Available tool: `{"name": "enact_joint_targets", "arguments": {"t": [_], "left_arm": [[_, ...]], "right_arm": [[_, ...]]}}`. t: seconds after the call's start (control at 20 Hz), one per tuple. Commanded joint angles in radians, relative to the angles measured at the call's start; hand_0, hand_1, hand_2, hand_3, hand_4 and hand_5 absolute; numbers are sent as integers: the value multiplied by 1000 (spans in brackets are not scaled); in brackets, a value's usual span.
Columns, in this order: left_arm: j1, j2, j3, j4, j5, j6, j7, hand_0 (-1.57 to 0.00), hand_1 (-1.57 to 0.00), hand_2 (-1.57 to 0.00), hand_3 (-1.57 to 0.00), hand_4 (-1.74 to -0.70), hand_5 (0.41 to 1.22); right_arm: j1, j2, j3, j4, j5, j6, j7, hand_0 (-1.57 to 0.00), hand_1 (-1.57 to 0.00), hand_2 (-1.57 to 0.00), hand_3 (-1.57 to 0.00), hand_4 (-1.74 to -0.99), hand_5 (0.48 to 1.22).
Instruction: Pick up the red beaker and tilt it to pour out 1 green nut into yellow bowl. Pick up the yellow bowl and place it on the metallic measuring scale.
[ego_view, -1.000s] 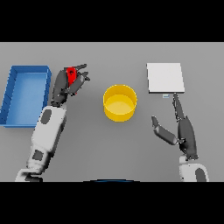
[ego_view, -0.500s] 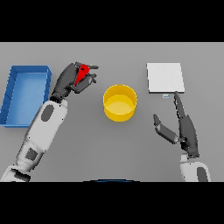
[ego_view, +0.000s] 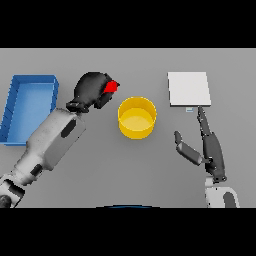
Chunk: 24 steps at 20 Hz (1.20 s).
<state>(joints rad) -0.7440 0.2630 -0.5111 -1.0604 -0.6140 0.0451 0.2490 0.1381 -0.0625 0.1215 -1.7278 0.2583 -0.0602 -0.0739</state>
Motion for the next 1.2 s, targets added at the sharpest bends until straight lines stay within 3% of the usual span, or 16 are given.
{"name": "enact_joint_targets", "arguments": {"t": [0.0,0.15,0.25,0.3,0.5,0.75,1.0,1.15], "left_arm": [[-27,17,-24,11,-26,-23,6,-1570,-1570,-1570,-1570,-1740,1161],[-87,32,-95,33,-95,-49,5,-1571,-1571,-1571,-1570,-1740,1190],[-123,51,-140,43,-132,-91,-7,-1571,-1571,-1571,-1571,-1649,1201],[-136,65,-165,41,-151,-112,-17,-1571,-1571,-1571,-1571,-1666,1205],[-229,55,-270,87,-215,-212,-54,-1571,-1571,-1571,-1277,-1701,1215],[-322,36,-405,160,-302,-268,-135,-1571,-1571,-1571,-1475,-1726,1219],[-389,38,-527,179,-369,-352,-164,-1571,-1571,-1571,-1539,-1736,1220],[-423,38,-590,187,-408,-355,-183,-1571,-1571,-1571,-1555,-1739,1221]], "right_arm": [[5,-5,-2,-8,-4,5,-6,1,1,1,1,-1267,698],[1,-8,-1,-23,0,5,13,1,1,1,1,-1274,704],[-14,2,-2,-2,-5,2,26,1,1,1,1,-1284,705],[-13,4,-1,-1,-8,4,17,1,1,1,1,-1283,702],[3,15,-12,14,-29,1,-24,1,1,1,1,-1292,678],[-3,34,-13,15,-53,6,-27,1,1,1,1,-1291,648],[-13,28,-22,18,-41,-9,-4,1,1,1,1,-1291,631],[5,37,-14,27,-22,-23,-12,1,1,1,1,-1278,609]]}}
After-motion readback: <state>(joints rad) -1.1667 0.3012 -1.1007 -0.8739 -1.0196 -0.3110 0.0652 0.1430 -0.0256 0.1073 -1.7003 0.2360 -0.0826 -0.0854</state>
